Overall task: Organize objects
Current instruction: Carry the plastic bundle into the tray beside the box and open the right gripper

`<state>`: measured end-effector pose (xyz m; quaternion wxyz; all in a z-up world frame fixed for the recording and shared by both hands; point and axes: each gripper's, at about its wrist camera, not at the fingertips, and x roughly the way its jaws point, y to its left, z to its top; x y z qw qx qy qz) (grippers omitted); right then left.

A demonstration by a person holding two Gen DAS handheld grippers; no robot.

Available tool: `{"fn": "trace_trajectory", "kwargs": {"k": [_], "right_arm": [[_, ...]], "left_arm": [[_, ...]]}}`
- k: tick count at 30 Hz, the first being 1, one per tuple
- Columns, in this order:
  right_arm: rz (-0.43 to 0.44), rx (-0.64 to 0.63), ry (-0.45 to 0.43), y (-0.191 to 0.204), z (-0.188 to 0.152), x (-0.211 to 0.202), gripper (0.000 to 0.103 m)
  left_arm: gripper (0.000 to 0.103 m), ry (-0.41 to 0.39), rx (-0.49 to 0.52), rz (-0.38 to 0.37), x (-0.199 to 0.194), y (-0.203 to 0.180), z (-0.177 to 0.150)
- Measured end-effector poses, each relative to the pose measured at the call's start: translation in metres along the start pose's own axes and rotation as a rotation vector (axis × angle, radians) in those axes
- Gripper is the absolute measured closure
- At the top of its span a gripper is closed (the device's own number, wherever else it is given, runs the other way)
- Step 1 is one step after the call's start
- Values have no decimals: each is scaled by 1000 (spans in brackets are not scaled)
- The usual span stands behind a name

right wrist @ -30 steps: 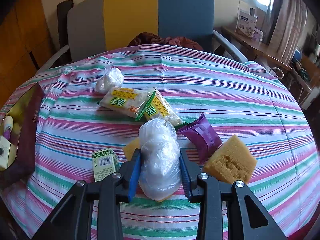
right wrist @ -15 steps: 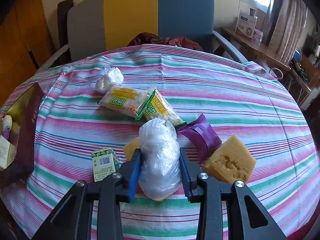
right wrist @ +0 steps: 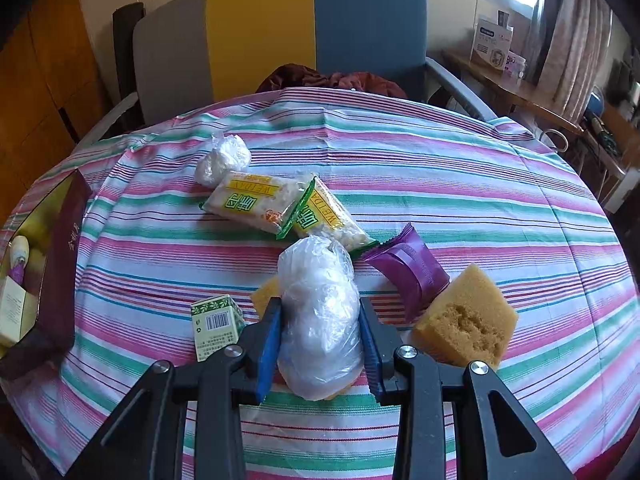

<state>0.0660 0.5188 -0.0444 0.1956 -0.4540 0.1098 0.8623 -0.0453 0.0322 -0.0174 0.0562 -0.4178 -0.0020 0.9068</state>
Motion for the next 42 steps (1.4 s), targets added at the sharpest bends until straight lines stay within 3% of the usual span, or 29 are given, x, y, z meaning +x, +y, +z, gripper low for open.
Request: {"fn": "trace_trajectory", "kwargs": {"k": [13, 19, 29, 34, 42], "right_arm": [[-13, -27, -26, 16, 6, -17, 67], [38, -96, -90, 57, 14, -44, 67], [313, -294, -128, 185, 16, -78, 67], [481, -379, -79, 260, 8, -73, 67], [668, -646, 1, 376, -37, -59, 66]], "left_arm": [[36, -97, 33, 23, -29, 10, -8], [36, -97, 26, 23, -27, 15, -9], [36, -80, 1, 22, -21, 24, -12], [36, -57, -54, 20, -14, 42, -14], [36, -37, -214, 14, -8, 93, -15]]}}
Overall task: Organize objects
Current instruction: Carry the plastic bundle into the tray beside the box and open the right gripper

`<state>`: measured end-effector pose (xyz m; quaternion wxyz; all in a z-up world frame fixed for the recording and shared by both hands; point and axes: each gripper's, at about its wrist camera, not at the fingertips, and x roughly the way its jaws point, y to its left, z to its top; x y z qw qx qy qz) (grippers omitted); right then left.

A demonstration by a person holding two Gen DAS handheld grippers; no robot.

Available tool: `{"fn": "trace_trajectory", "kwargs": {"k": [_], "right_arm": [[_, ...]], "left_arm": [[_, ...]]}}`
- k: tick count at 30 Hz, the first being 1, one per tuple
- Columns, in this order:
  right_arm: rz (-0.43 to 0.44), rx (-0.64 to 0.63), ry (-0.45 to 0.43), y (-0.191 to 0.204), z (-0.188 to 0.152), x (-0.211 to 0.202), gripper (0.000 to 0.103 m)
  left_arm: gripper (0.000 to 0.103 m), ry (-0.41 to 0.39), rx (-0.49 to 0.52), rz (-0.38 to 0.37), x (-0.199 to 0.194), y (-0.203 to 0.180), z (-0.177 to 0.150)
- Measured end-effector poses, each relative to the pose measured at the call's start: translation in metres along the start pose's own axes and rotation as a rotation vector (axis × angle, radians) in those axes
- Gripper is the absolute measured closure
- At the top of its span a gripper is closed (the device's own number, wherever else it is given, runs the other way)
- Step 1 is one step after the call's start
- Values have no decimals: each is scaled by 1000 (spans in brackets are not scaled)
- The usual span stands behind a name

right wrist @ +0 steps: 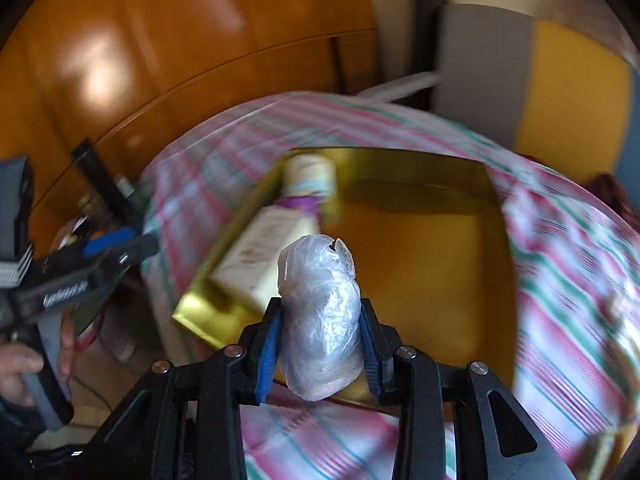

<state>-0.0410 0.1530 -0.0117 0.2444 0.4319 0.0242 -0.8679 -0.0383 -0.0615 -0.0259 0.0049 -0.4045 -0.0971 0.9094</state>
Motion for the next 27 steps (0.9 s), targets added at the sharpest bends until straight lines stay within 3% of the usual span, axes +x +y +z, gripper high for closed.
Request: {"fn": "trace_trajectory", "kwargs": {"k": [5, 9, 10, 13, 19, 27], "right_arm": [[87, -147, 90, 35, 6, 45, 64], [85, -219, 178, 47, 0, 74, 62], [88, -204, 175, 45, 1, 77, 58], [127, -133, 155, 36, 2, 72, 33], [153, -55, 121, 25, -4, 51, 28], [91, 49, 70, 6, -17, 21, 24]], "left_arm": [[36, 6, -31, 4, 5, 12, 0], [36, 35, -22, 20, 12, 11, -2], [36, 39, -23, 21, 13, 11, -3], [36, 42, -21, 29, 15, 11, -6], [36, 47, -10, 20, 16, 7, -8], [36, 64, 19, -43, 13, -10, -11]]}}
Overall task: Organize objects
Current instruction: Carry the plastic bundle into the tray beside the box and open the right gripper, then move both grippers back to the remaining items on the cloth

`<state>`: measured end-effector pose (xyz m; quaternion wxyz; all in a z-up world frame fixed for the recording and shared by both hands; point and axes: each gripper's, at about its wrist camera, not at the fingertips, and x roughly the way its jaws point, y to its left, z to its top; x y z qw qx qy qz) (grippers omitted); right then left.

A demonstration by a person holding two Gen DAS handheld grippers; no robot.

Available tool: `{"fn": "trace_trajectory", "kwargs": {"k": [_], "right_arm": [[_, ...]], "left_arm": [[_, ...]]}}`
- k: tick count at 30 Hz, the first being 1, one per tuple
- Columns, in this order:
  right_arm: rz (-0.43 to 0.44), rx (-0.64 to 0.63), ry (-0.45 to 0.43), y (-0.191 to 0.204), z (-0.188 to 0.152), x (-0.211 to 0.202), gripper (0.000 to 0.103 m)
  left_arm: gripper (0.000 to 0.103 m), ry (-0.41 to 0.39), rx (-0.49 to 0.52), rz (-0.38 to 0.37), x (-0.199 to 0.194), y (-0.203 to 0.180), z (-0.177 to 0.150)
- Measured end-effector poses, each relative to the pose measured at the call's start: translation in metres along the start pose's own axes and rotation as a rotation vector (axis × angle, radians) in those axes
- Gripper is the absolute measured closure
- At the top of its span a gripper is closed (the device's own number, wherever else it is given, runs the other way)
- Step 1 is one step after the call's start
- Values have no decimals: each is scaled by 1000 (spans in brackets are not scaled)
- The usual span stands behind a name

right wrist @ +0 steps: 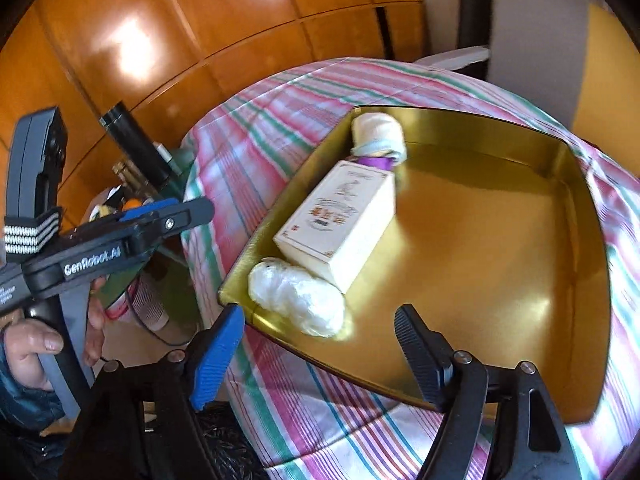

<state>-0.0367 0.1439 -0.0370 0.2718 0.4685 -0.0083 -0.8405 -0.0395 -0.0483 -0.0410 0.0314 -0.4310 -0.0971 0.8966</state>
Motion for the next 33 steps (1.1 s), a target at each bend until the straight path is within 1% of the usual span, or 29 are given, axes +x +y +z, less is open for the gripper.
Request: {"fn": "trace_trajectory", "kwargs": {"k": [4, 6, 8, 11, 15, 19, 22, 26, 29, 32, 33], "right_arm": [[-42, 49, -29, -8, -4, -11, 19], [-65, 65, -52, -11, -7, -18, 19], [-90, 83, -71, -14, -10, -26, 14], [-112, 122, -93, -23, -16, -40, 12], [-146, 196, -114, -45, -28, -62, 10], [-204, 280, -128, -75, -50, -88, 10], [-272, 339, -127, -102, -72, -113, 9], [-387, 445, -121, -147, -110, -155, 9], [-484, 561, -136, -184, -141, -194, 9], [-595, 711, -174, -220, -171, -235, 9], [-618, 751, -192, -228, -178, -245, 9]], "left_arm": [[36, 8, 32, -40, -1, -10, -4], [36, 7, 49, -48, -2, -16, -5], [37, 5, 66, -56, -4, -21, -6], [37, -3, 84, -74, -5, -30, -6], [37, -5, 141, -93, -7, -47, -6], [37, -3, 200, -121, -8, -70, -7], [37, -3, 248, -143, -9, -90, -7], [37, 5, 314, -172, -8, -119, -7], [37, 15, 365, -202, -7, -143, -10], [37, 32, 414, -239, -6, -167, -14], [37, 36, 433, -250, -6, -176, -16]]}}
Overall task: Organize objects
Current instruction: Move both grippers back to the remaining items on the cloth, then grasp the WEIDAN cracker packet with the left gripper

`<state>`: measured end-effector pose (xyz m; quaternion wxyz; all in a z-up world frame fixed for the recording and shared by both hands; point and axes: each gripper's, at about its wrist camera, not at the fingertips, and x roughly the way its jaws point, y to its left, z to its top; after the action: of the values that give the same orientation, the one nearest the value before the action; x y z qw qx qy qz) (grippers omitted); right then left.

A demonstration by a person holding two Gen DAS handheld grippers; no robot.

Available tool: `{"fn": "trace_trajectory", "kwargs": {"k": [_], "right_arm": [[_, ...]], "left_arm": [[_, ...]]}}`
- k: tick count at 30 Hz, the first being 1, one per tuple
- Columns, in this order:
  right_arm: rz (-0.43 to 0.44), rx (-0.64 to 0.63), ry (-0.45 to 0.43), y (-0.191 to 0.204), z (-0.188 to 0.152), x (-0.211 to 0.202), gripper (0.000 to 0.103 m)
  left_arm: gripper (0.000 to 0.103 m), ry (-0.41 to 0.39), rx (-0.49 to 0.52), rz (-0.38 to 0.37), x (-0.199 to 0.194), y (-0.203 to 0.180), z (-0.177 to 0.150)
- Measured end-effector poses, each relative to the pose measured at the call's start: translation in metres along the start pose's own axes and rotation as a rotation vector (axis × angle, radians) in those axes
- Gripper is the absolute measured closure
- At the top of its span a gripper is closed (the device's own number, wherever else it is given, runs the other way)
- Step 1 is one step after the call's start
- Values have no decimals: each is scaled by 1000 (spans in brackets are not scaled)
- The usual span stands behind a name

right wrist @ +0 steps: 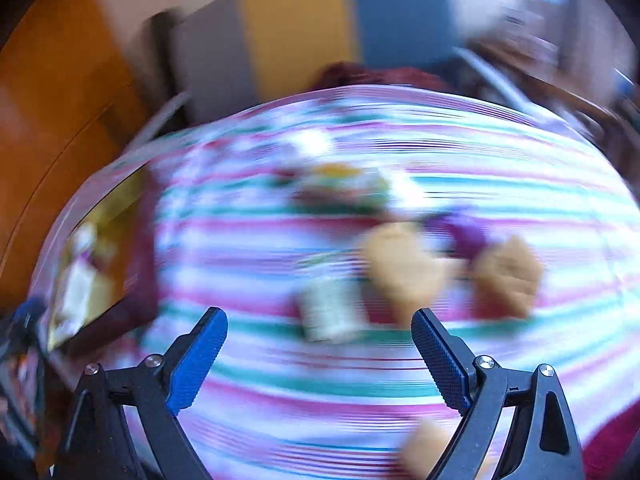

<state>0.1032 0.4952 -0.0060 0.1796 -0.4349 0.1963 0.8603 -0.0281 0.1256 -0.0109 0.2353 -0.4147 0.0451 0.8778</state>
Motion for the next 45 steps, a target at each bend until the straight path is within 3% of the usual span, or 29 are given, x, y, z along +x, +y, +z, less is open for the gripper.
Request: {"fn": "trace_trajectory", "kwargs": {"k": [3, 10, 13, 18, 22, 25, 32, 38, 45], "right_arm": [[-32, 142, -41, -46, 12, -9, 9], [-56, 341, -109, -97, 22, 1, 7], [-42, 382, -76, -102, 17, 10, 7], [-42, 425, -106, -111, 12, 3, 7], [-66, 497, -148, -126, 8, -5, 7], [-51, 573, -160, -142, 3, -8, 7], [1, 577, -128, -141, 5, 1, 6], [63, 536, -108, -130, 5, 6, 5], [121, 548, -103, -132, 2, 7, 5]], "left_arm": [[37, 13, 48, -24, 6, -22, 5], [37, 46, 139, -108, 22, -79, 26], [36, 116, 121, -183, 40, -99, 38], [36, 245, 60, -309, 76, -136, 56], [36, 319, 20, -364, 112, -170, 71], [30, 388, -47, -387, 144, -190, 78], [21, 494, -278, -380, 206, -202, 91], [20, 547, -423, -349, 242, -214, 98], [20, 521, -444, -266, 264, -232, 116]]}}
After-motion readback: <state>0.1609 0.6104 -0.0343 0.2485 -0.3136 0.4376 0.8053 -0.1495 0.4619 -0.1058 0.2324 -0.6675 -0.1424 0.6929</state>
